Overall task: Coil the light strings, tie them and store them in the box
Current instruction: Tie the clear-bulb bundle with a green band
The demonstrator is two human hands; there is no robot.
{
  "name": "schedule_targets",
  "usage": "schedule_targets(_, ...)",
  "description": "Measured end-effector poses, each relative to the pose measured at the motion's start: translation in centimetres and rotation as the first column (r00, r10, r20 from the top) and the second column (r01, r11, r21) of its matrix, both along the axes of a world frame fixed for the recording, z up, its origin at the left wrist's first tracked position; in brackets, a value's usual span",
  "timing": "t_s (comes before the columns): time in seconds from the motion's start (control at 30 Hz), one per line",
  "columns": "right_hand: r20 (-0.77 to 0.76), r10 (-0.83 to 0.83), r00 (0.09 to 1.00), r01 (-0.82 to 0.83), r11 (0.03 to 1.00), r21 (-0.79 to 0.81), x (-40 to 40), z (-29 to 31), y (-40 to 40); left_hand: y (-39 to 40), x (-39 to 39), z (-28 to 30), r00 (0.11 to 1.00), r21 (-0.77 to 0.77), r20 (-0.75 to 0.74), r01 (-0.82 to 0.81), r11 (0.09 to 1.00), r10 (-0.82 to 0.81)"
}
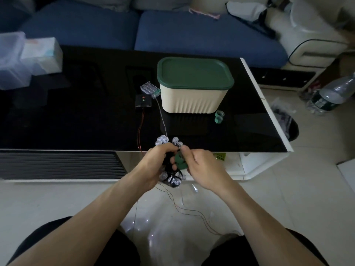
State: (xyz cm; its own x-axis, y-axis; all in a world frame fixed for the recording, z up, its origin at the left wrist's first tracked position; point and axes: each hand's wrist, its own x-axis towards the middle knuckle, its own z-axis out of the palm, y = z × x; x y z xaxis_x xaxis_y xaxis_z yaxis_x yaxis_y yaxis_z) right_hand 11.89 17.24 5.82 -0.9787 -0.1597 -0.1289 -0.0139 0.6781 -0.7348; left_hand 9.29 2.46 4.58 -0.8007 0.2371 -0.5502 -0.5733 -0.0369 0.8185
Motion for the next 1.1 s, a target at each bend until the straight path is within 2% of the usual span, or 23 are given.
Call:
schedule_targets(0.17,0.04,-0.09,0.995,0.091,0.995,-0.031,-0.7,-0.6,0.8,0.6,0.1,0.5,0.997,0.04,-0.026,0.071,0.997,-0.07)
schedule_targets(0.33,0.16,-0.146,0.976,0.167,0.978,-0.125,-1.3,-0.4,1.7,0.9,-0.2,0.8,0.979,-0.048,-0.146,0.139,0.989,-0.144)
schedule_targets(0.4,0.264,-0.075,0.962,0.126,0.975,-0.181,-1.4,0.2,2.2,0.9,-0.3,0.8,0.978,-0.069,-0.158,0.126,0.99,-0.135)
schedule_targets(0.5,0.397,0.117,0.91,-0.029,0.975,-0.22,-1.2,1.5,3.3,0.7,-0.5,0.9,0.977,-0.122,-0.167,0.112,0.986,-0.132)
schedule_targets(0.6,0.477,0.246,0.844,-0.161,0.964,-0.211,-1.3,2.2,4.4,0.6,-0.4,0.5,0.946,-0.199,-0.215,0.199,0.96,-0.241)
schedule_targets(0.67,0.497,0.257,0.829,-0.178,0.963,-0.201,-1.5,1.8,4.7,0.7,-0.3,0.4,0.923,-0.245,-0.223,0.258,0.935,-0.313)
schedule_targets(0.73,0.4,0.15,0.904,-0.109,0.986,-0.124,-1.4,1.0,4.3,0.8,-0.1,0.2,0.904,-0.285,-0.21,0.307,0.908,-0.371)
schedule_targets(0.8,0.154,0.053,0.987,-0.053,0.999,-0.005,-1.4,0.0,4.0,0.9,0.0,0.0,0.897,-0.282,-0.206,0.328,0.902,-0.391)
schedule_targets(0.83,0.043,0.033,0.999,-0.033,0.999,0.006,-1.4,-0.4,3.9,1.0,0.0,-0.2,0.901,-0.273,-0.201,0.325,0.906,-0.384)
schedule_targets(0.9,-0.073,0.003,0.997,-0.005,1.0,-0.026,-1.3,-0.9,3.7,1.1,-0.1,-0.2,0.914,-0.249,-0.191,0.307,0.919,-0.357)
schedule_targets(1.0,-0.153,0.028,0.988,-0.032,0.999,-0.024,-1.5,-0.5,3.5,1.1,-0.4,-0.4,0.927,-0.236,-0.175,0.287,0.929,-0.331)
schedule_targets(1.1,-0.031,0.068,0.997,-0.065,0.995,0.075,-1.5,-0.1,3.7,1.1,-0.6,-0.3,0.945,-0.232,-0.167,0.24,0.943,-0.281)
